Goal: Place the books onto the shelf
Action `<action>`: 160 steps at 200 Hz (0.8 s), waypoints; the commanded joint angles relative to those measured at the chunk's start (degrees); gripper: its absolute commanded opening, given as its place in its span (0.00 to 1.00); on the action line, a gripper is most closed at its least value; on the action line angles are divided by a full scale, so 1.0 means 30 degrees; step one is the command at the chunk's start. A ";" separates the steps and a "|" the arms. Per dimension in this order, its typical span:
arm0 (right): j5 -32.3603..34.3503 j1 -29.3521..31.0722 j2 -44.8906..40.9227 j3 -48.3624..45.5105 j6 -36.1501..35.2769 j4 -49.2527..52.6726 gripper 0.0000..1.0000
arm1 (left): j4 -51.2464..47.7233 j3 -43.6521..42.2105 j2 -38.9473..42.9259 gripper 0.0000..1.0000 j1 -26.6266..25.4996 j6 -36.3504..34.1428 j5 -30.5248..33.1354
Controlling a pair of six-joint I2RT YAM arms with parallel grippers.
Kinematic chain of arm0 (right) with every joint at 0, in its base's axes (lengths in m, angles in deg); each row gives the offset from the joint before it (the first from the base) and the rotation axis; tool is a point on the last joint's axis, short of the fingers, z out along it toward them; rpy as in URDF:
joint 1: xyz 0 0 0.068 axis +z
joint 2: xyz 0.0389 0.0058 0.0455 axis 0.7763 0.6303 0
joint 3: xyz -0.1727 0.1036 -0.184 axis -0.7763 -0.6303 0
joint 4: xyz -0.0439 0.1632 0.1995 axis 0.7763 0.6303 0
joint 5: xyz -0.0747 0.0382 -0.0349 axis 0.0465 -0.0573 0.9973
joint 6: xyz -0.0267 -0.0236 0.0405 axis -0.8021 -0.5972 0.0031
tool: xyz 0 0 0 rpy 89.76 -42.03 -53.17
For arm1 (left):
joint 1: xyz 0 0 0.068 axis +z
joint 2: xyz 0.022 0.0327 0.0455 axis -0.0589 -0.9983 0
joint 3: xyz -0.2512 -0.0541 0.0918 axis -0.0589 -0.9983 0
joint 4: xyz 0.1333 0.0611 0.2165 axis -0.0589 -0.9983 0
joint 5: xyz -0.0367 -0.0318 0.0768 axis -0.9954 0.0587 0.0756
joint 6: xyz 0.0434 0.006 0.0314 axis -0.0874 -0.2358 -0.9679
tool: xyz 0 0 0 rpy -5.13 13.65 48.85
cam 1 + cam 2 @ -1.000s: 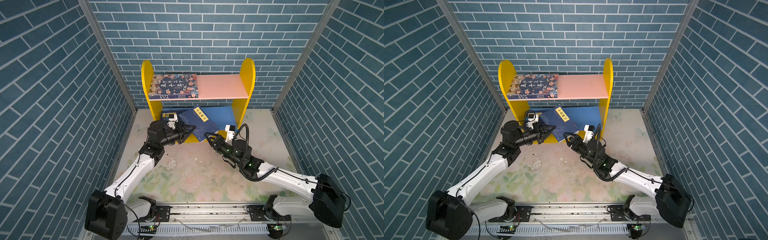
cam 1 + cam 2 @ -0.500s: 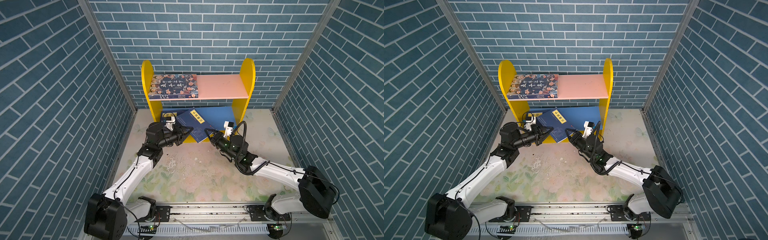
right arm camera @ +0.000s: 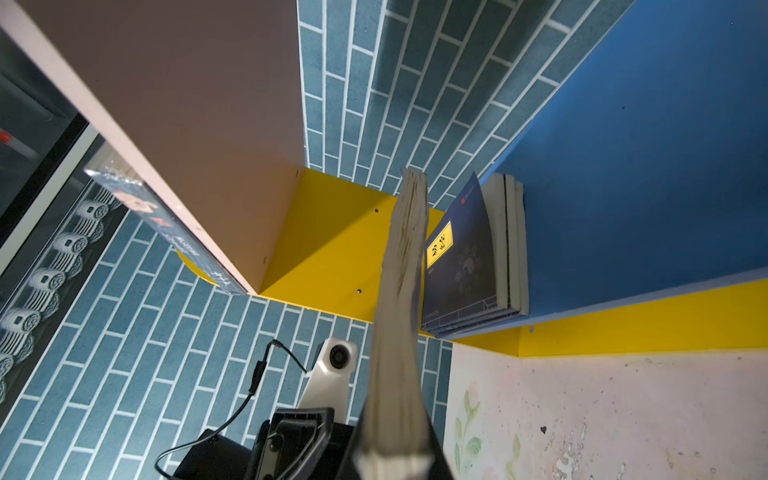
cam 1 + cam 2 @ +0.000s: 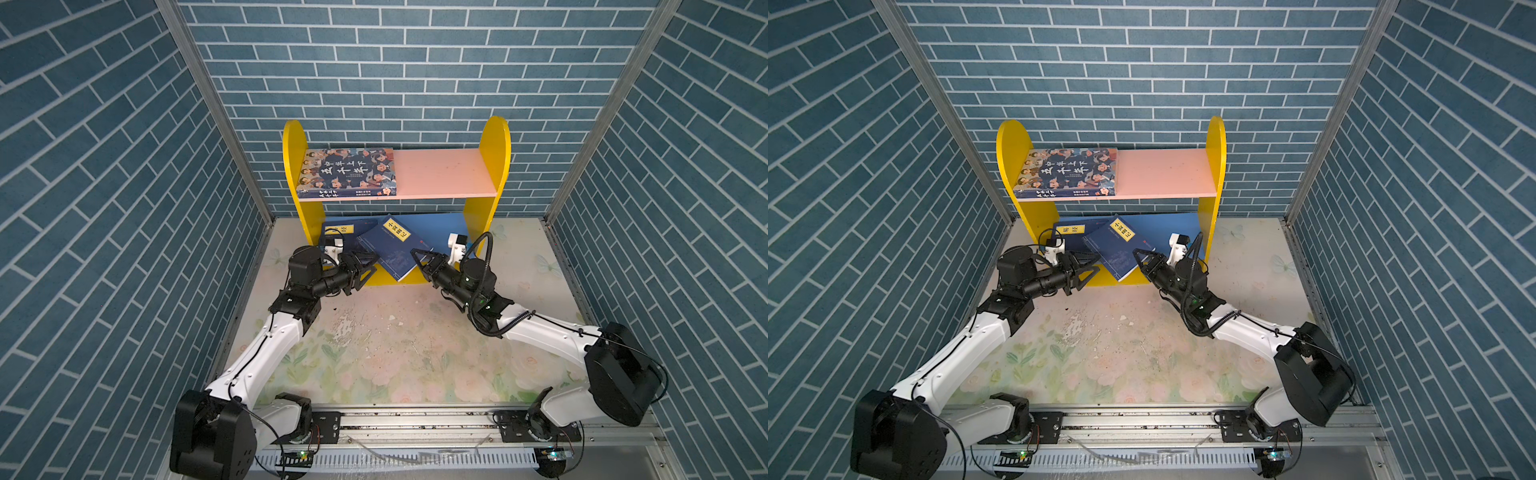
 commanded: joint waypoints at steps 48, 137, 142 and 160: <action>-0.4043 -0.1452 0.2674 0.2805 0.0809 -0.1727 0.01 | -0.1427 0.0305 0.0510 0.62 0.1017 -0.0687 -0.0356; -0.8255 -0.2605 0.7210 0.7174 0.0781 -0.1342 0.02 | -0.1805 0.0476 0.0510 0.63 0.1905 -0.0919 -0.0495; -0.8533 -0.2679 0.7480 0.7459 0.0781 -0.1171 0.02 | -0.1809 0.0515 0.0523 0.63 0.1934 -0.0919 -0.0504; -0.9617 -0.2890 0.8474 0.8634 0.0796 -0.0653 0.02 | -0.1753 0.0517 0.0505 0.63 0.2020 -0.0949 -0.0503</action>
